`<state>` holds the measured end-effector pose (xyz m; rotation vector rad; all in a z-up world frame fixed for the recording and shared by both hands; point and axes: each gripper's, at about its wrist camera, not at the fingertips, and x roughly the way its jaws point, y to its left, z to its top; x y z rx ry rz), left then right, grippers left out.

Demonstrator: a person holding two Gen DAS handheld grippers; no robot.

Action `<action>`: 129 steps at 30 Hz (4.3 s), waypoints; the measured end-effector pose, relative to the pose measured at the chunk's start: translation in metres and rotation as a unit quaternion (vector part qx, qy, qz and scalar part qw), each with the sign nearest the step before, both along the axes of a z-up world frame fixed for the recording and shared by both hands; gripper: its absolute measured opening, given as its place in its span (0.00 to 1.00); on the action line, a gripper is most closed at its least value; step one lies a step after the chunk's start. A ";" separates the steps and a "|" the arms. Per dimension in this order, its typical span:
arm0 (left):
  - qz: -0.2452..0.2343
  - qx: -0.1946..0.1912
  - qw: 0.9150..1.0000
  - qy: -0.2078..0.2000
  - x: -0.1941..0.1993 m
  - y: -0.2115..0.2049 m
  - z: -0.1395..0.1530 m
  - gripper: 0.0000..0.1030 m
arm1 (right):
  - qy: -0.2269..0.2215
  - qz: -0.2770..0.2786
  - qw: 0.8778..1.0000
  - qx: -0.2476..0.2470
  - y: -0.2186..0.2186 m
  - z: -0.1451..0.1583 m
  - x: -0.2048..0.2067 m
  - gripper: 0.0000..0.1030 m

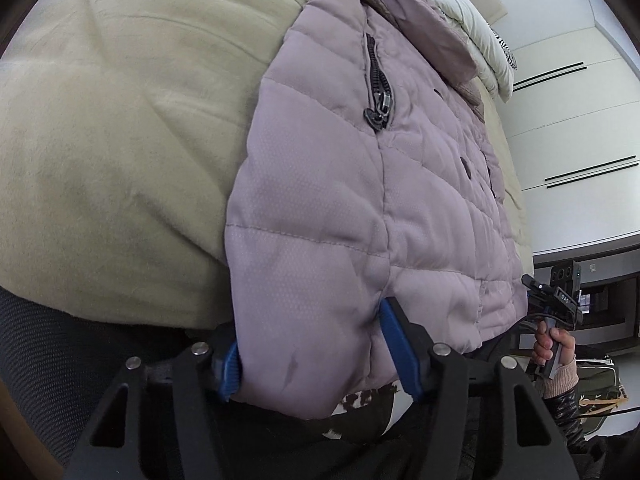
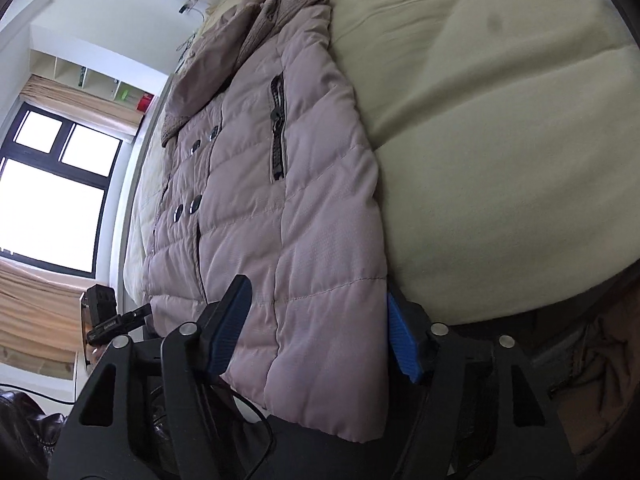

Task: Fold large clothes
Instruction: 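Grasp the coat hem with both grippers and lift it, then carry the hem over the coat toward the hood with both grippers, then lay the hem down onto the folded hood and open both grippers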

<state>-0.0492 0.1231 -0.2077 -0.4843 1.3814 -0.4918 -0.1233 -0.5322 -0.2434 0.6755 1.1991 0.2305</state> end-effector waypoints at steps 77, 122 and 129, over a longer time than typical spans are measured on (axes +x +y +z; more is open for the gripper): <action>0.171 -0.055 0.955 -0.236 0.370 -0.019 0.110 0.67 | -0.185 -0.147 0.971 0.026 -0.027 0.060 0.496 0.19; 0.009 0.263 0.915 -0.305 0.445 -0.190 0.033 0.74 | -0.157 0.049 0.945 -0.284 0.163 0.031 0.588 0.82; 0.011 0.269 0.912 -0.308 0.448 -0.194 0.026 0.74 | -0.177 0.040 0.941 -0.286 0.153 0.020 0.588 0.82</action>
